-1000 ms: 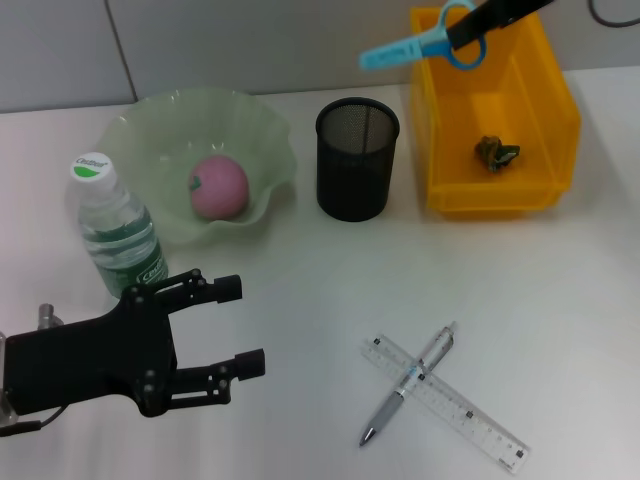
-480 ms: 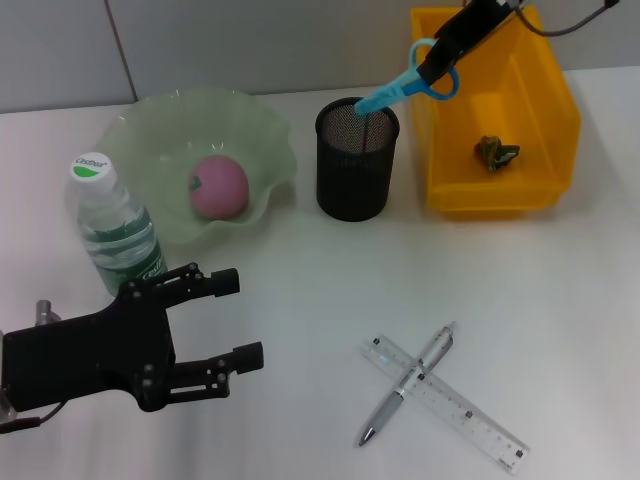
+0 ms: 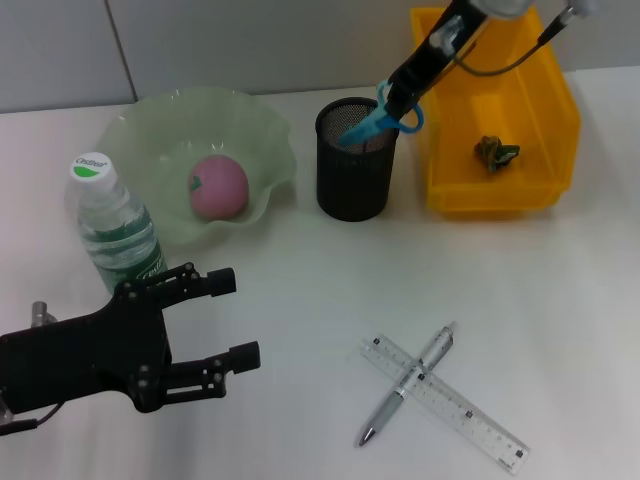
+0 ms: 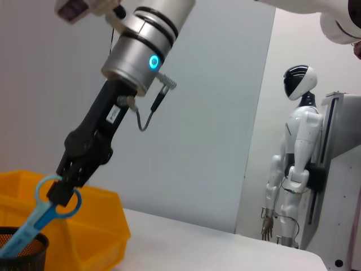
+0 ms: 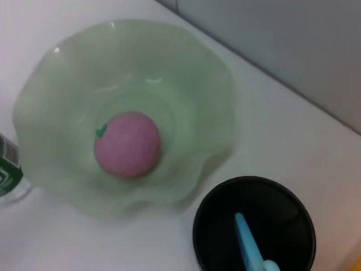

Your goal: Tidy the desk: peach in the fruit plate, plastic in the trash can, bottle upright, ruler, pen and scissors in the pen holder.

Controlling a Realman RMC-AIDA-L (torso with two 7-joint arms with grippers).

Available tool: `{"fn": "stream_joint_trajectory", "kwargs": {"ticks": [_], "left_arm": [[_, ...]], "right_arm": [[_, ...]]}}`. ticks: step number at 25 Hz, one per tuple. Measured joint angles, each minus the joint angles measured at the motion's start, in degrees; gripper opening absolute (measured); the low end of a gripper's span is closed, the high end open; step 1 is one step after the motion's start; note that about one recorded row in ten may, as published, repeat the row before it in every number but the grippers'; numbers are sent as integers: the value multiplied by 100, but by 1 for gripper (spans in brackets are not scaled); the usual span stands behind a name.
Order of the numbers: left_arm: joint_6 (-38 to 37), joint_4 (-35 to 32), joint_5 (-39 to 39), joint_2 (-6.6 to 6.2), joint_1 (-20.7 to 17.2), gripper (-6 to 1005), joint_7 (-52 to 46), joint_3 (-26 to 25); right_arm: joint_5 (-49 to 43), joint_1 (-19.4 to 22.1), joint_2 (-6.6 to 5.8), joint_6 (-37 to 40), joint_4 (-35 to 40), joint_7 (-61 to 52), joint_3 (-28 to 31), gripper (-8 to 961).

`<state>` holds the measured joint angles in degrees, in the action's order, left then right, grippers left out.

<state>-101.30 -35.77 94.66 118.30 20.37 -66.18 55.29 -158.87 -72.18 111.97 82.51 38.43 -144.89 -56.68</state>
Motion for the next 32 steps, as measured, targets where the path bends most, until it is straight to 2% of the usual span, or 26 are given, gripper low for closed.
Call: {"fn": "stream_joint_trajectory", "kwargs": {"ticks": [1, 2, 3, 5, 15, 19, 20, 21, 22, 26, 32], "left_arm": [[0, 0, 0, 0, 0, 832, 0, 0], [-1, 0, -1, 0, -6, 832, 0, -1], [-1, 0, -1, 0, -15, 832, 0, -1], [-10, -6, -1, 0, -50, 832, 0, -1], [-90, -31, -1, -18, -89, 832, 0, -105], [-145, -41, 0, -25, -108, 831, 0, -162], [-145, -43, 1, -28, -115, 831, 0, -180], [-145, -43, 1, -28, -115, 831, 0, -180], [-145, -43, 4, -28, -116, 831, 0, -186], [-145, -44, 37, -27, -116, 831, 0, -186], [-124, -13, 44, -26, -114, 831, 0, -172]], "right_arm": [[0, 0, 0, 0, 0, 0, 0, 90], [-85, -11, 85, -109, -35, -31, -52, 90], [-85, -11, 85, -109, -35, -31, -52, 90], [-283, -9, 211, -208, 12, -88, -65, 90], [-391, 23, 305, -480, 12, -307, -62, 91], [-394, 49, 344, -532, 66, -311, -62, 164], [-398, 90, 411, -521, 215, -310, -66, 182], [-398, 90, 411, -521, 215, -310, -66, 201], [-401, 149, 493, -479, 406, -306, -86, 219], [-407, 218, 555, -437, 567, -310, -196, 292], [-369, 416, 661, -183, 955, -320, -230, 513]]}}
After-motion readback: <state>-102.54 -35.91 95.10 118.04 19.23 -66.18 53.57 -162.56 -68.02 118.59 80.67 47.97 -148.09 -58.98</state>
